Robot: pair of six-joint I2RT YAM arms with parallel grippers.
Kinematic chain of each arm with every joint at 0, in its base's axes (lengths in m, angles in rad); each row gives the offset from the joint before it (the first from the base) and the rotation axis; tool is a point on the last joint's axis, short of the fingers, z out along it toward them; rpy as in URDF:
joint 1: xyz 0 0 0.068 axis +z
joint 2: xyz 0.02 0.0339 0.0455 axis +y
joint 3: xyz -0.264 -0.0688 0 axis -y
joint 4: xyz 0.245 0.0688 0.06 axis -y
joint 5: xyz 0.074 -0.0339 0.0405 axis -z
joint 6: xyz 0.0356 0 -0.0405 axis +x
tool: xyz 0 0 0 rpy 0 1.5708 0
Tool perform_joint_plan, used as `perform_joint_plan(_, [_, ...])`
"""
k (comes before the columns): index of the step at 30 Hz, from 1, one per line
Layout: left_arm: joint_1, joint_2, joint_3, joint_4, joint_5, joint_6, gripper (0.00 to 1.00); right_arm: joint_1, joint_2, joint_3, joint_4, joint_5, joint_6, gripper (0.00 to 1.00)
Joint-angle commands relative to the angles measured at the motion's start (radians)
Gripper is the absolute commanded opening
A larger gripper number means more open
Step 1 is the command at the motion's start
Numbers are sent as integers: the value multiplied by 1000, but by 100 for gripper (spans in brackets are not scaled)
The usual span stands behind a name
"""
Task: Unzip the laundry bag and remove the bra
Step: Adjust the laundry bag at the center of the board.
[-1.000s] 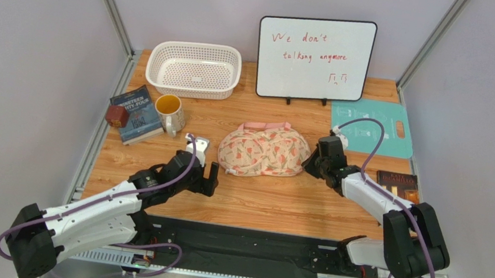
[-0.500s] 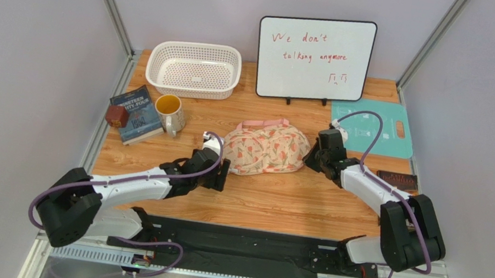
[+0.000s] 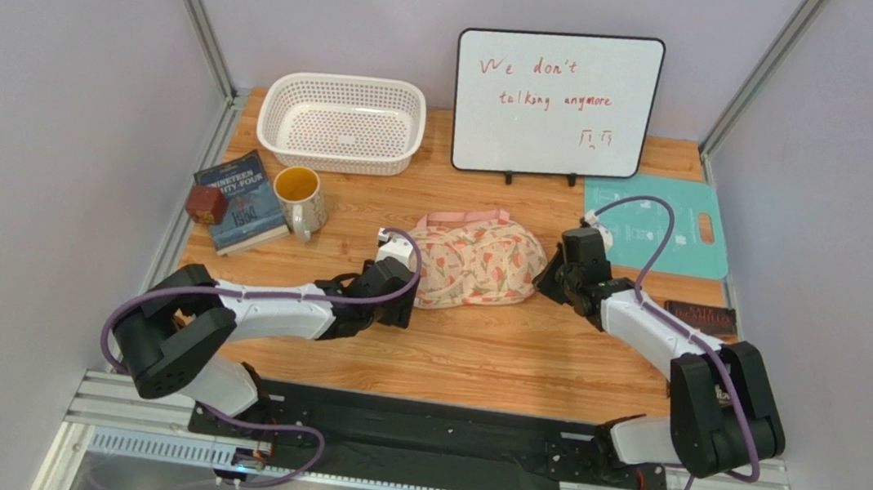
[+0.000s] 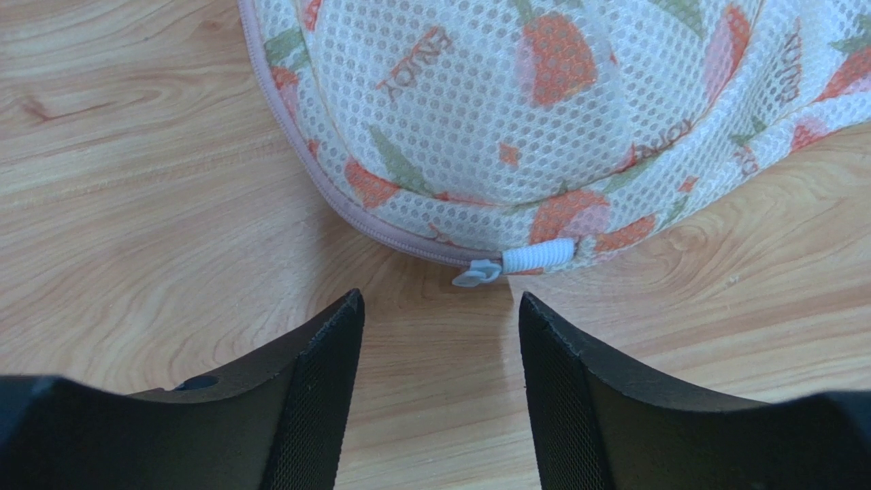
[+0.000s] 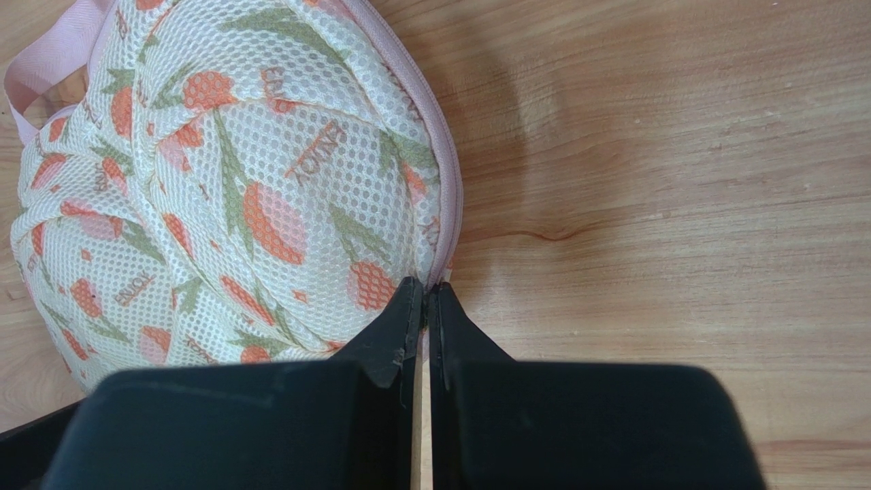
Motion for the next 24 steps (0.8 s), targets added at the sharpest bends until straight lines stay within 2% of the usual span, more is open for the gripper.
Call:
perform_joint_plan(1, [-5,24,37,69,-39,-15,62,-4,-35,6,8,-8,-10,0])
perform_joint_plan(9, [-4,62,30,180,-21,16,56,-4,-23,8,3,-8,-21,0])
perform_joint_plan(13, [-4,105,45,189,-25,31,45,-4,-26,8,2,-8,-27,0])
perform_joint_plan(15, [-5,117,50,187,-33,36,35,-6,-27,9,-1,-6,-30,0])
perform_joint_plan(17, [-4,119,48,178,-50,32,34,-4,-26,11,-4,-5,-35,0])
perform_joint_plan(20, [-4,113,45,167,-67,36,27,-4,-26,16,-6,-5,-38,0])
perform_joint_plan(21, [-4,110,45,166,-73,39,17,-6,-24,16,-6,-6,-39,0])
perform_joint_plan(24, [-5,108,45,151,-94,51,16,-6,-26,20,-11,-5,-44,0])
